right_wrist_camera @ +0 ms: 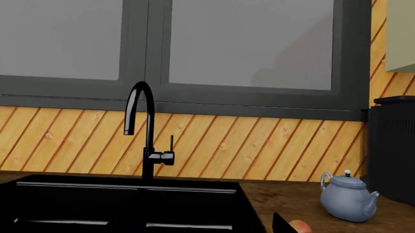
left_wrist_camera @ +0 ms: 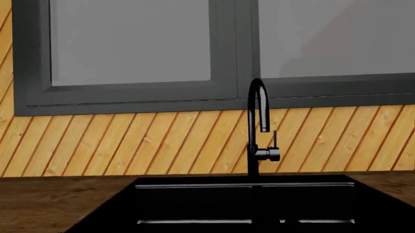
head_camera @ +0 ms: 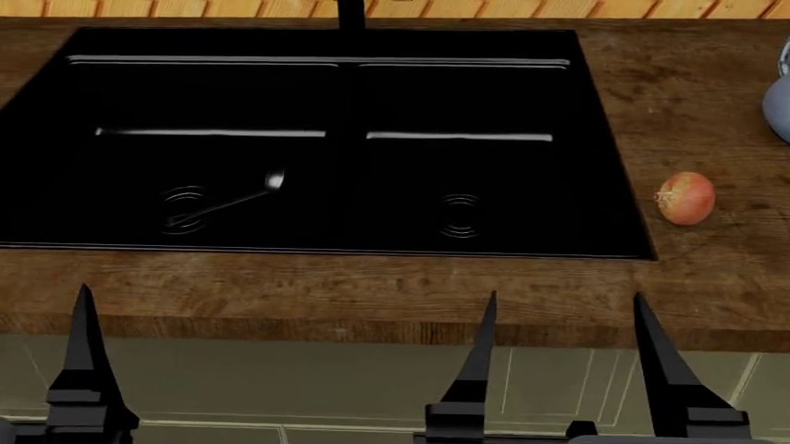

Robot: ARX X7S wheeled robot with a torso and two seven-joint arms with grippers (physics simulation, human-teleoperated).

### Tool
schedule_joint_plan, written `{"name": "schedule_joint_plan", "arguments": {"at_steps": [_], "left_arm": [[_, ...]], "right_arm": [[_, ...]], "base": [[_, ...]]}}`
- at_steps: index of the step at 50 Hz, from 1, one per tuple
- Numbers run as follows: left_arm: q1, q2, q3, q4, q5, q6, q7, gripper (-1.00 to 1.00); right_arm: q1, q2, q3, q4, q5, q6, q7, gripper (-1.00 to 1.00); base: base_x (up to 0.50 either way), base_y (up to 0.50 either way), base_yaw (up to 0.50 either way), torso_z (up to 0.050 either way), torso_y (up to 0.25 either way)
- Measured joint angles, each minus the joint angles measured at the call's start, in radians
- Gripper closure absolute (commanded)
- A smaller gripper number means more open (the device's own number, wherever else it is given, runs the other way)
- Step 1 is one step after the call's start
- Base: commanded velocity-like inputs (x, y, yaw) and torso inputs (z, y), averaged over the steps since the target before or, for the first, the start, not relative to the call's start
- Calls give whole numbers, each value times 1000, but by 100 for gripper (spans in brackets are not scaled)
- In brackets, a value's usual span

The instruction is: Turn the sink spout to the right.

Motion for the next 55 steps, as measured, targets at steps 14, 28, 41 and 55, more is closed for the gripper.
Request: {"name": "schedule_joint_plan", "arguments": {"at_steps": [14, 28, 41, 55], "left_arm": [[-4, -10, 1, -13, -20, 16, -5, -100], [-10, -19, 12, 7, -41, -3, -15, -100], [-10, -28, 20, 19, -53, -10, -24, -100], [-13, -34, 33, -7, -57, 2, -28, -100]], "right_arm": [[-8, 13, 3, 12, 23, -21, 10, -100], [-18, 22, 4, 31, 40, -47, 21, -100], [-21, 31, -2, 42, 49, -60, 32, -100], [-20, 43, -11, 48, 58, -63, 38, -100]], "base": [[174, 376, 0, 0, 0], [358, 179, 0, 0, 0], [368, 18, 0, 0, 0], [306, 0, 0, 0, 0]]}}
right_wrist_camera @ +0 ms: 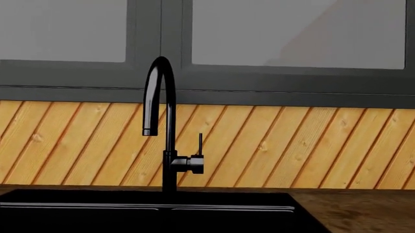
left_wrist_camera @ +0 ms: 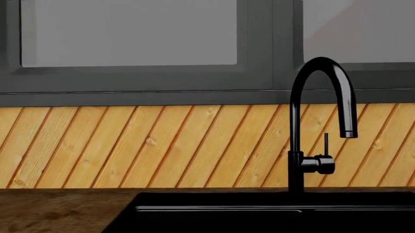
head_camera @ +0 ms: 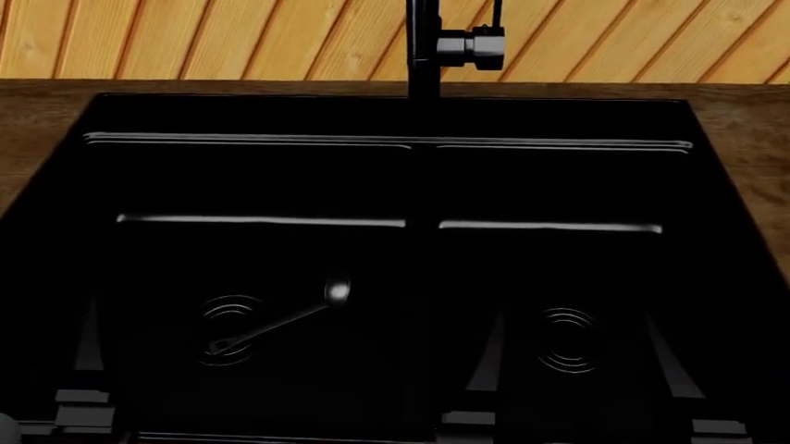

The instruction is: Turn the sink spout to the right.

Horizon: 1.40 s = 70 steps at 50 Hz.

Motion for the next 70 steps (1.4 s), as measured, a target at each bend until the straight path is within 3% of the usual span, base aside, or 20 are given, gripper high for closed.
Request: {"name": "schedule_joint_plan", "arguments": {"at_steps": [25, 38, 70], "left_arm": [[-2, -14, 12, 4, -9, -2, -18, -100], [0, -19, 17, 0, -13, 4, -24, -100], [13, -28, 30, -49, -25, 47, -23, -100]], "right_arm": [[11, 17, -7, -7, 12, 13, 20, -100], [29, 16, -13, -9, 26, 46, 34, -100], [372, -55, -128, -102, 140, 475, 76, -100]], "base": [[314, 0, 0, 0, 1], [8, 0, 0, 0, 0], [0, 0, 0, 0, 0]]}}
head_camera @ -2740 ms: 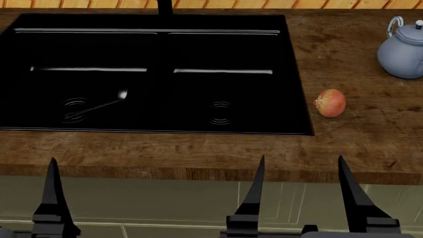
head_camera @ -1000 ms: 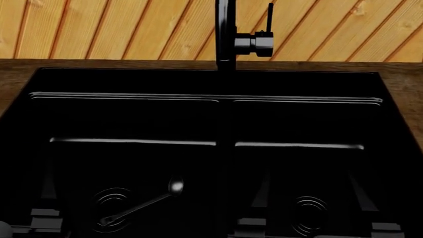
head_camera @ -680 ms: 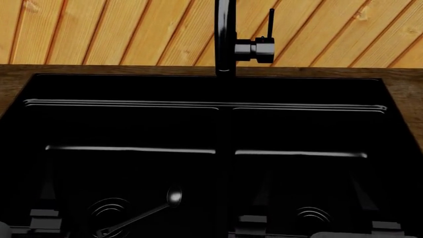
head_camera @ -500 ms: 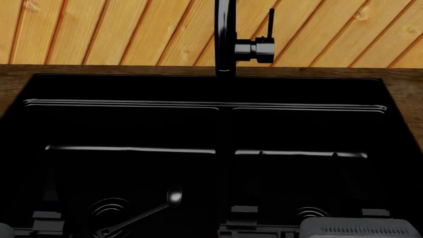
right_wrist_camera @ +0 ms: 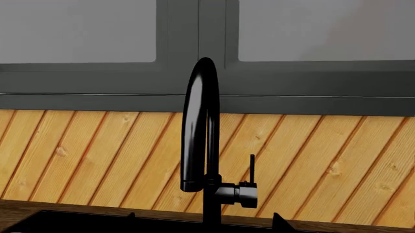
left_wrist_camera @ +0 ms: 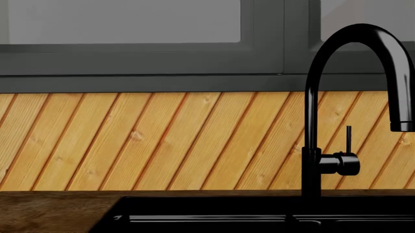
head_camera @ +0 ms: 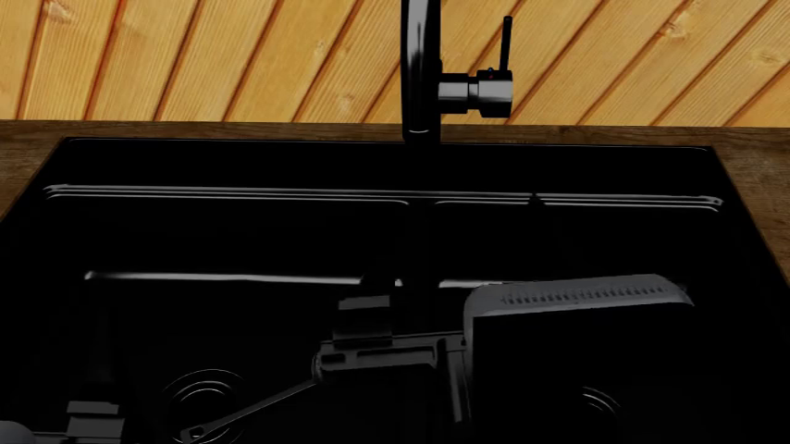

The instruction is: Turn the sink spout to the right.

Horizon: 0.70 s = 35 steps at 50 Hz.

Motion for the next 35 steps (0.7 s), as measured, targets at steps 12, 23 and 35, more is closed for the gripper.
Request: {"name": "schedule_joint_plan", "arguments": {"at_steps": [12, 23, 35], "left_arm": [[0, -6, -3, 1, -7, -2, -6, -100], [-1, -11, -2, 1, -10, -2, -11, -100], [-2, -17, 10, 0, -5, 3, -10, -100]], "right_arm": [[153, -37, -29, 81, 23, 103, 4, -100], [222, -52, -39, 108, 38, 154, 16, -100], [251, -57, -41, 131, 47, 159, 24, -100]], "base": [[0, 0, 0, 0, 0], [0, 0, 0, 0, 0], [0, 0, 0, 0, 0]]}}
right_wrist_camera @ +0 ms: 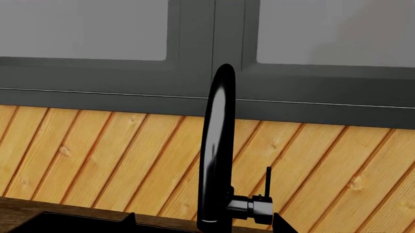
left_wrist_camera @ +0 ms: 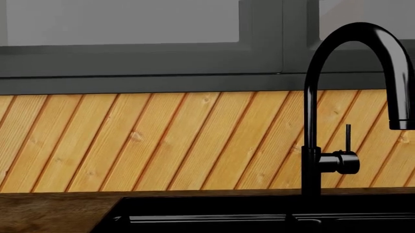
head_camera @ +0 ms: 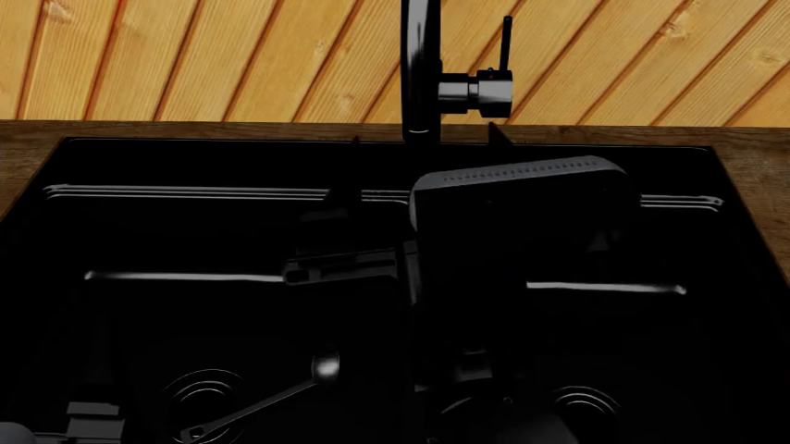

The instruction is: Turn the sink spout to the right.

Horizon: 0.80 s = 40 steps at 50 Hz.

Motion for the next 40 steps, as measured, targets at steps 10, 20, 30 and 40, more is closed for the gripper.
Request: {"name": "schedule_joint_plan", "arguments": {"at_steps": [10, 20, 30, 40], "left_arm": [[0, -5, 14, -9, 3, 12, 7, -100], [0, -10, 25, -11, 9, 16, 8, -100], [-1, -13, 33, -15, 14, 22, 7, -100], [-1, -17, 42, -17, 22, 26, 4, -100]], "right_arm": [[30, -13, -6, 92, -11, -62, -9, -100], [66, -26, -23, 214, -27, -139, -27, -100], [102, -38, -38, 343, -41, -211, -44, -100], [141, -51, -54, 456, -47, -274, -59, -100]], "base": [[0, 0, 0, 0, 0], [0, 0, 0, 0, 0], [0, 0, 0, 0, 0], [0, 0, 0, 0, 0]]}}
